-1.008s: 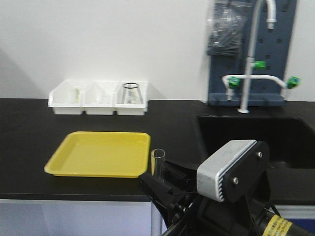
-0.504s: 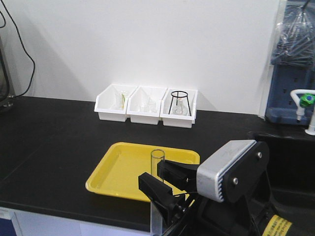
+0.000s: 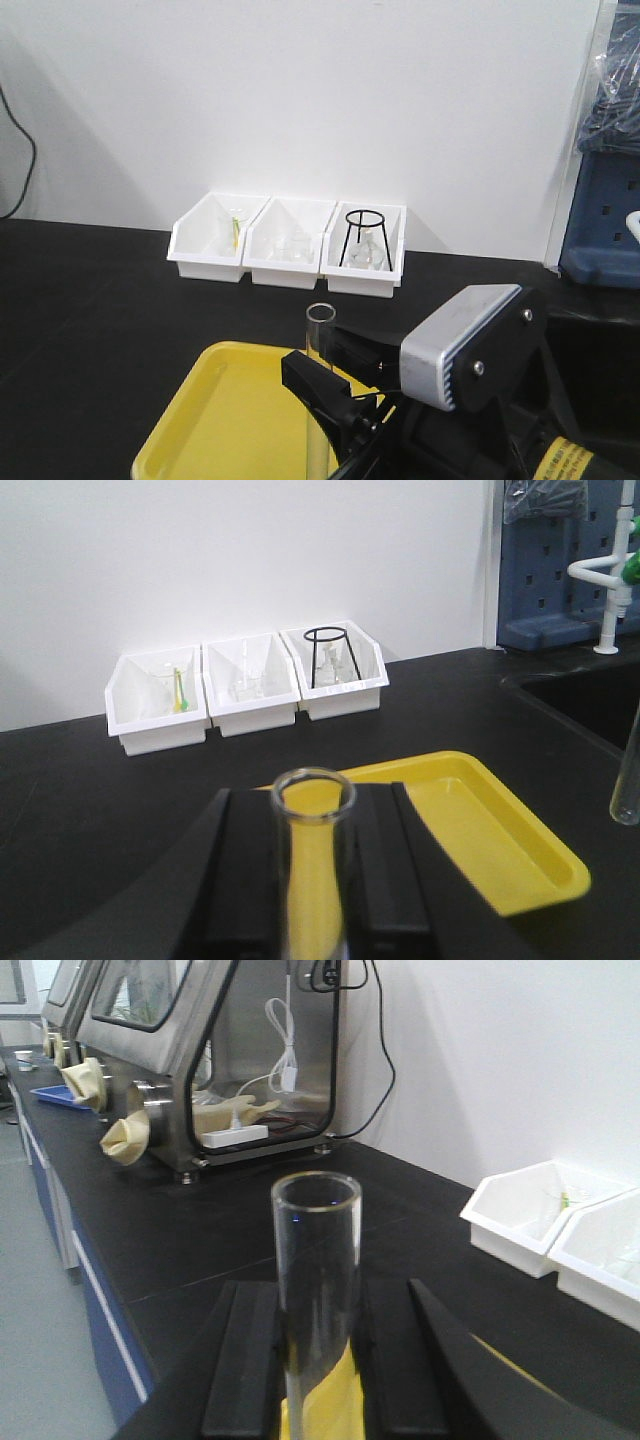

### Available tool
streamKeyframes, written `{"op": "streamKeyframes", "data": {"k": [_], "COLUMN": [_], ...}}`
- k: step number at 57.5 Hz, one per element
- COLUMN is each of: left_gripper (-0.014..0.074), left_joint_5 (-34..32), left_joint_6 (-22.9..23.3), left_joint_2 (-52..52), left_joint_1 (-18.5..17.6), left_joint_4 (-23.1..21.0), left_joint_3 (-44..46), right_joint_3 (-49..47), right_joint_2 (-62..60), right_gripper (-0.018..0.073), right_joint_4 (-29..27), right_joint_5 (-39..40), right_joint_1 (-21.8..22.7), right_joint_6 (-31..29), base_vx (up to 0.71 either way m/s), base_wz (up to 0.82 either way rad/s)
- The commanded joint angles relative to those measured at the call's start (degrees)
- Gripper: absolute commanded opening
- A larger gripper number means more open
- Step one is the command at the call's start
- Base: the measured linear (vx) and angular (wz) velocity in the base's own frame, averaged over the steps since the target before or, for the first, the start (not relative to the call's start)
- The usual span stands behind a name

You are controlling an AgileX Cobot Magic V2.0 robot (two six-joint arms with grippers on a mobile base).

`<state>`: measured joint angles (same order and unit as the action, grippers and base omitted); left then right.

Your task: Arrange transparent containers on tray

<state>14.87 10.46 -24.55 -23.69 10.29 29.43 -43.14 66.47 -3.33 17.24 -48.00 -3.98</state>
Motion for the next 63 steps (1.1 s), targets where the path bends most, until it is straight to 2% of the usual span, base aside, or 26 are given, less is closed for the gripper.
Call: {"op": "streamKeyframes", "data": {"k": [1, 33, 63], "left_gripper": [0.0167, 0.0167, 0.0167], "left_joint_5": [-4.99, -4.99, -4.99], "left_joint_6": [0.33, 0.33, 0.33], "left_joint_2": [-0.52, -0.52, -0.52], "left_joint_1": [-0.16, -0.16, -0.16], "left_joint_4": [0.19, 0.19, 0.19], "left_joint_3": [1.56, 1.56, 1.56], "right_joint_3": [-1.92, -1.92, -1.92], "right_joint_2": [-1.37, -1.37, -1.37], "right_gripper": [0.023, 0.023, 0.023], "right_joint_4": [0.58, 0.58, 0.58], "right_joint_5": [4.81, 4.81, 4.81], "right_joint_1": [0.01, 0.01, 0.01], "right_joint_6": [-0.5, -0.5, -0.5], "base_vx": [0.29, 0.24, 0.1], "base_wz": [-0.12, -0.13, -0.12]}}
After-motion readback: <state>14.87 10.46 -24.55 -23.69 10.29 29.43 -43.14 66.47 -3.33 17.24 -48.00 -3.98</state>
